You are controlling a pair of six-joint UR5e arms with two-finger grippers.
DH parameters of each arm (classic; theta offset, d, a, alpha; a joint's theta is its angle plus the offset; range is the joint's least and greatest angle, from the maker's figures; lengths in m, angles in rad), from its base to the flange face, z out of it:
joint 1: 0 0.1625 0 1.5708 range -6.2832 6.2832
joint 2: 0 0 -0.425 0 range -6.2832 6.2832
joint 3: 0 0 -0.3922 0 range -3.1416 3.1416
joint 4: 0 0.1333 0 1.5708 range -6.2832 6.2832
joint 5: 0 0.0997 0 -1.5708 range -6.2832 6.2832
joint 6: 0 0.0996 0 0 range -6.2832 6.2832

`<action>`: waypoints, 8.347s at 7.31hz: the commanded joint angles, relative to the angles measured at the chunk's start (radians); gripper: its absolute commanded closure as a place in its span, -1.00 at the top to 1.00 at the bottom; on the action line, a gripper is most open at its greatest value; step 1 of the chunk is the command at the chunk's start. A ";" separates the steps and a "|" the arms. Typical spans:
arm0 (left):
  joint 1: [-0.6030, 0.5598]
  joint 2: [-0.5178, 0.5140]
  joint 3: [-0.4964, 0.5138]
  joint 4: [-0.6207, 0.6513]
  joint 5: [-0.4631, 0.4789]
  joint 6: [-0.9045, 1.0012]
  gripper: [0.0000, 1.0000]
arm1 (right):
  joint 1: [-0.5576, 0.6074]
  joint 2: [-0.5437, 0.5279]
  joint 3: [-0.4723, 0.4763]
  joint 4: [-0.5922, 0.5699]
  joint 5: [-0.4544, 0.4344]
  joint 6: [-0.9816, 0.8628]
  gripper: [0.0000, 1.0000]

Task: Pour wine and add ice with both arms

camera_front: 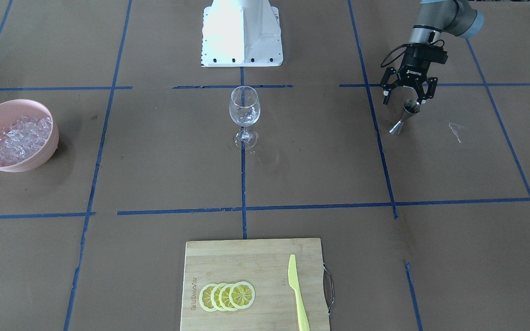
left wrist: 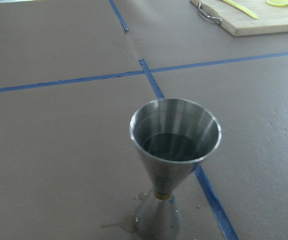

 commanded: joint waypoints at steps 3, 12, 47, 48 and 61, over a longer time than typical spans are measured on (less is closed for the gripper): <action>0.024 -0.109 0.125 0.004 0.217 0.002 0.98 | 0.000 0.003 -0.006 0.000 -0.001 0.003 1.00; 0.024 -0.148 0.190 -0.007 0.371 0.005 0.71 | 0.000 0.010 -0.003 0.000 -0.001 0.003 1.00; -0.081 -0.536 -0.081 0.119 0.123 0.737 -1.00 | -0.002 0.020 0.010 0.013 -0.001 0.006 1.00; -0.095 -0.548 -0.123 0.199 0.077 0.770 -1.00 | -0.002 0.020 0.010 0.013 -0.001 0.006 1.00; -0.108 -0.797 -0.272 1.068 0.013 1.170 -1.00 | -0.003 0.020 0.002 0.013 -0.001 0.003 1.00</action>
